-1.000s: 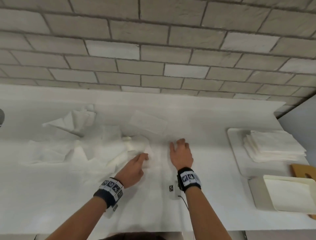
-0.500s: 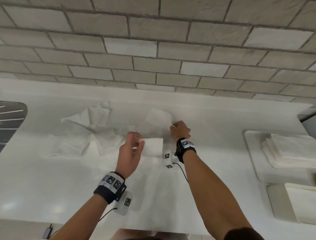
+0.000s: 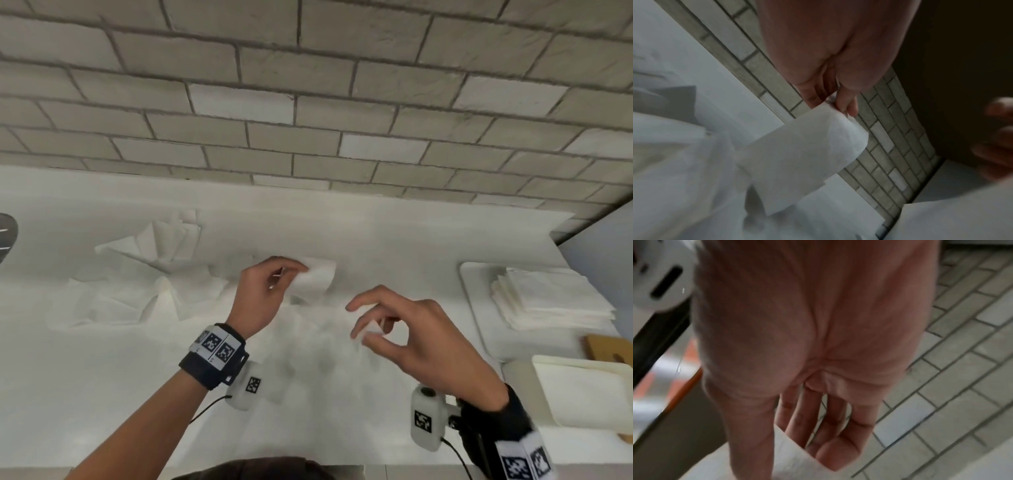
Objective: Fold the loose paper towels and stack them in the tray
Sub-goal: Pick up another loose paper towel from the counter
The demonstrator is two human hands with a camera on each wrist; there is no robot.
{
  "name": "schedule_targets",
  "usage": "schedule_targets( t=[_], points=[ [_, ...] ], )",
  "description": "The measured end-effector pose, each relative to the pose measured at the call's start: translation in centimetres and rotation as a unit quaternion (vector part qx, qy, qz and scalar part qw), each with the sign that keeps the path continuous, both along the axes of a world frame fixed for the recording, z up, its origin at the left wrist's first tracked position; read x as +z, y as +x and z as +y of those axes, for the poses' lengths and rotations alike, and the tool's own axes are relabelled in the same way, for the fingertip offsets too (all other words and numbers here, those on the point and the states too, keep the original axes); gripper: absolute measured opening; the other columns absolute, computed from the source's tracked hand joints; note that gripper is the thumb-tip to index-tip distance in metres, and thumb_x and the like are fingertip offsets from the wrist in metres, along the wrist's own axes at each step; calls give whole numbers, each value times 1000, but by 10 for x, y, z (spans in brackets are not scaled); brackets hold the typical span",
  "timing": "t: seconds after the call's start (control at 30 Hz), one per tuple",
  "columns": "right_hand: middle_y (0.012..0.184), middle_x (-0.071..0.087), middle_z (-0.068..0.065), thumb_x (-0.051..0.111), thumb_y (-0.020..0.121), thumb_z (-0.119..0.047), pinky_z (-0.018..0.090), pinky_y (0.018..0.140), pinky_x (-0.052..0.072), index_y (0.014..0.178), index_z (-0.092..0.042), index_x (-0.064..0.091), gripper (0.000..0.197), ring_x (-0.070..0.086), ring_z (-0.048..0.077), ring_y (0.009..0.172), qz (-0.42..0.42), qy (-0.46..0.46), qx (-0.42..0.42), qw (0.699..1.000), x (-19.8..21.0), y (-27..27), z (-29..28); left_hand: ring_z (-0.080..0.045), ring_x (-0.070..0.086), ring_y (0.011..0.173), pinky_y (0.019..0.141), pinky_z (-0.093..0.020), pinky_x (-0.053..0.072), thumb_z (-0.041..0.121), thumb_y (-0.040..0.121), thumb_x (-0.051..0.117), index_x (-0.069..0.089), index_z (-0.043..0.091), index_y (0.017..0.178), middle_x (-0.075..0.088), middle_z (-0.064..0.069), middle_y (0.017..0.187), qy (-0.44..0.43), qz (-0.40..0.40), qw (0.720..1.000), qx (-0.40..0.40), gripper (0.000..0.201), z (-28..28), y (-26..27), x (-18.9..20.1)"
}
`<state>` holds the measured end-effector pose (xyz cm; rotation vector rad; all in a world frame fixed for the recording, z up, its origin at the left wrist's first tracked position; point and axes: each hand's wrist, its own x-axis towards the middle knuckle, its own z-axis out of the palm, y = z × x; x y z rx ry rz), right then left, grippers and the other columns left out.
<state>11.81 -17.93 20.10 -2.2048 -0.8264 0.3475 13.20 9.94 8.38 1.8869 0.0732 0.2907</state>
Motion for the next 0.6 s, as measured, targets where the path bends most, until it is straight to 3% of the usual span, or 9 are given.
schedule_targets(
  t=[0.07,0.13,0.2,0.3,0.4,0.47,0.53,0.6],
  points=[
    [104,77,-16,79,99,-29,24,88,53,111,-39,72,17,70,18,96,9,47,-32,998,0,-11,4,-11,71,90,80,-23,51,7,104,64,81,22,104,79,8,105,-31,18,998,-50,22,-11,-1,6],
    [97,78,-15,81,98,-28,24,85,56,104,-33,75,10,73,16,89,5,104,-112,988,-13,-14,13,-16,70,87,76,-28,52,14,108,60,80,18,108,79,6,105,-68,35,993,-92,20,-24,-5,16],
    [89,78,-17,82,97,-27,25,81,59,104,-31,76,11,75,14,85,-9,134,-198,971,-34,-10,22,-14,73,93,80,-27,54,24,112,49,79,10,109,79,1,107,-129,55,983,-118,33,-34,-13,27],
    [87,76,-19,80,99,-31,28,77,59,107,-31,74,10,74,10,83,-51,114,-249,960,-62,-5,30,-29,73,112,95,-34,57,47,115,32,79,10,113,78,-12,116,-222,65,961,-150,59,-41,-23,33],
    [85,74,-15,77,101,-30,33,76,58,110,-30,73,10,72,12,80,-73,109,-266,955,-75,-6,33,-28,72,108,94,-41,57,46,110,44,79,15,110,78,-7,113,-185,31,975,-120,47,-43,-29,27],
    [83,74,-13,77,101,-31,35,76,58,110,-30,73,10,72,13,79,-63,111,-274,953,-79,-8,35,-26,70,91,83,-46,56,35,106,63,79,19,105,79,-1,105,-116,10,990,-83,23,-42,-29,23],
    [82,74,-12,77,101,-31,37,76,59,109,-31,71,10,72,12,79,-53,102,-277,954,-80,-10,37,-31,65,80,77,-49,53,28,101,70,80,22,101,79,2,100,-92,-3,993,-71,12,-42,-29,18],
    [103,72,-16,77,99,-29,37,84,59,113,-32,67,17,70,9,94,-80,90,-270,955,-78,-12,38,-32,65,79,76,-49,53,26,100,72,81,21,101,79,2,99,-97,-10,993,-73,11,-42,-29,16]
  ],
)
